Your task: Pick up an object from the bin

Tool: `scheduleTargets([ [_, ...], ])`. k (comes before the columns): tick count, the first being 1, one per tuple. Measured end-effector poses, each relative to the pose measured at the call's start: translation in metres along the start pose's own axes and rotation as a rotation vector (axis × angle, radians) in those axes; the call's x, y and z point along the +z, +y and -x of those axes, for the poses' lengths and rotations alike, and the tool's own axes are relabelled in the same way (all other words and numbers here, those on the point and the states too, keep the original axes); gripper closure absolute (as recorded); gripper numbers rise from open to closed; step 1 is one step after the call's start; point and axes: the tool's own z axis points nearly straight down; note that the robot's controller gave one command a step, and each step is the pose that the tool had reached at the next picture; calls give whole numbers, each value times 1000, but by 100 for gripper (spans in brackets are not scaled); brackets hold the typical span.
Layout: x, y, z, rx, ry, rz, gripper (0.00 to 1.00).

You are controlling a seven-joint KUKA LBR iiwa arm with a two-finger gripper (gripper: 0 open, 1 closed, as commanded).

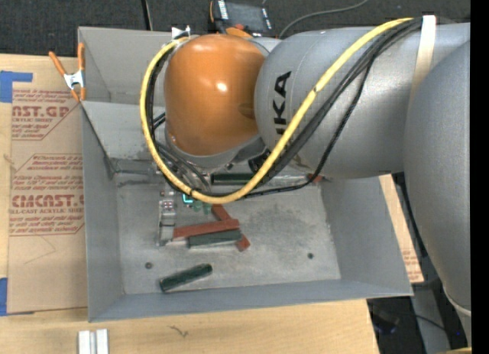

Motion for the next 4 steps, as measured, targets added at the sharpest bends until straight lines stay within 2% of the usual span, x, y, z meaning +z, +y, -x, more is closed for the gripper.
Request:
scheduleTargets([
  [1,156,-45,-30,-2,1,-2,0],
  [2,165,-98,-34,-41,-14,1,0],
  [3,162,-95,-33,-44,-17,4,100],
  [4,43,-95,-38,-60,-14,1,100],
])
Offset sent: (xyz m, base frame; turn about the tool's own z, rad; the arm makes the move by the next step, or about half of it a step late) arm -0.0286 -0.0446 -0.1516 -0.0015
